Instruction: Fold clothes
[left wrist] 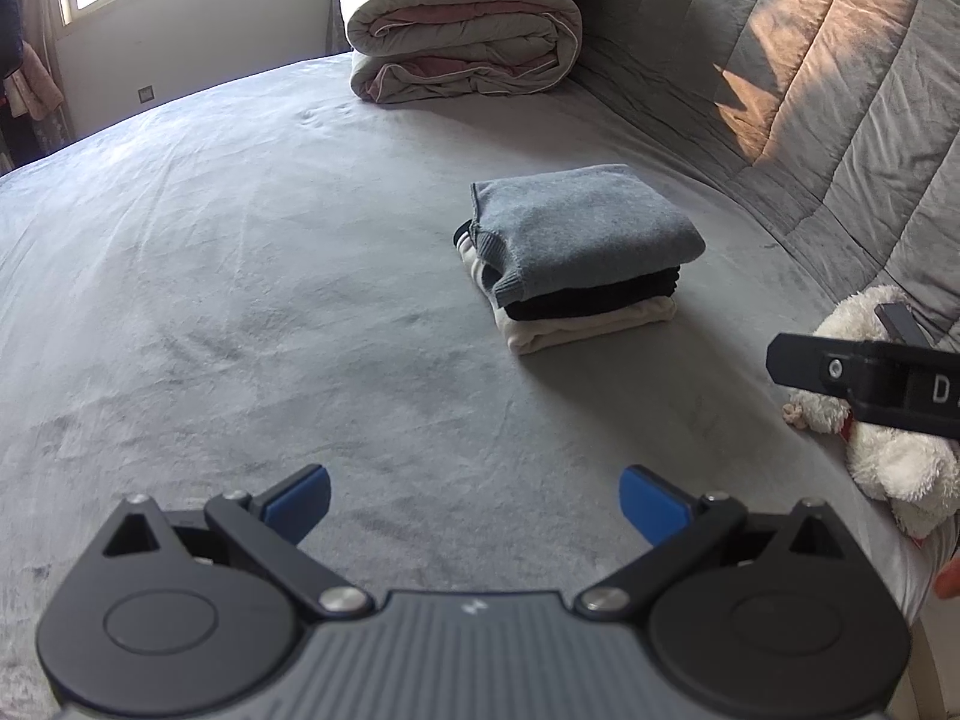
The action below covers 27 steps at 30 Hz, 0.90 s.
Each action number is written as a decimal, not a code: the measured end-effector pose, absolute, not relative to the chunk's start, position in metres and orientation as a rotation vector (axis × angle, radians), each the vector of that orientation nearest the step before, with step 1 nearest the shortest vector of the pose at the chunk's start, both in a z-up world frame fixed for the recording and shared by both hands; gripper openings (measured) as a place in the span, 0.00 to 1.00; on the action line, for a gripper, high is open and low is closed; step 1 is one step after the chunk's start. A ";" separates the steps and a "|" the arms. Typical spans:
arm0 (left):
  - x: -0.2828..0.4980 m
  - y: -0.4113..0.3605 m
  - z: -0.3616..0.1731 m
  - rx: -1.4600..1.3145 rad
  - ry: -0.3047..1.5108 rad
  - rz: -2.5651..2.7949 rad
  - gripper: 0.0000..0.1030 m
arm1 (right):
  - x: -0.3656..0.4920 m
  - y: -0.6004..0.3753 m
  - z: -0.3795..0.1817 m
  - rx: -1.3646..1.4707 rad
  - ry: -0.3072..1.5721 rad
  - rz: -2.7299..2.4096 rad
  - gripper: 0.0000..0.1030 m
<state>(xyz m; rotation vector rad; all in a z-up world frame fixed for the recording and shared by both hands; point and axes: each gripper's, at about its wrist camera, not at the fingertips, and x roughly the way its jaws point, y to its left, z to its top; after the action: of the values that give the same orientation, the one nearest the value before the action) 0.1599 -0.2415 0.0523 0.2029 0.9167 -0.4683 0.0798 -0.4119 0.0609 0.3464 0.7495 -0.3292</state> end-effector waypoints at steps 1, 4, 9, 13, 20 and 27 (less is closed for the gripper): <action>0.159 -0.241 0.053 0.203 0.916 -0.469 1.00 | 0.079 -0.411 0.062 0.345 0.750 -0.328 1.00; 0.156 -0.240 0.055 0.200 0.915 -0.468 1.00 | 0.078 -0.409 0.063 0.341 0.750 -0.323 1.00; 0.153 -0.237 0.057 0.198 0.915 -0.471 1.00 | 0.076 -0.405 0.066 0.332 0.747 -0.319 1.00; 0.151 -0.237 0.058 0.201 0.914 -0.474 1.00 | 0.074 -0.403 0.068 0.327 0.746 -0.319 1.00; 0.147 -0.236 0.059 0.199 0.911 -0.483 1.00 | 0.072 -0.402 0.071 0.317 0.744 -0.321 1.00; 0.143 -0.235 0.062 0.200 0.909 -0.490 1.00 | 0.066 -0.399 0.074 0.306 0.740 -0.324 1.00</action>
<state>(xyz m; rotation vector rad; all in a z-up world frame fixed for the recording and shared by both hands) 0.1426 -0.2353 0.0615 0.1996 0.9085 -0.4901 0.0658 -0.3991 0.0743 0.3058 0.7401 -0.3238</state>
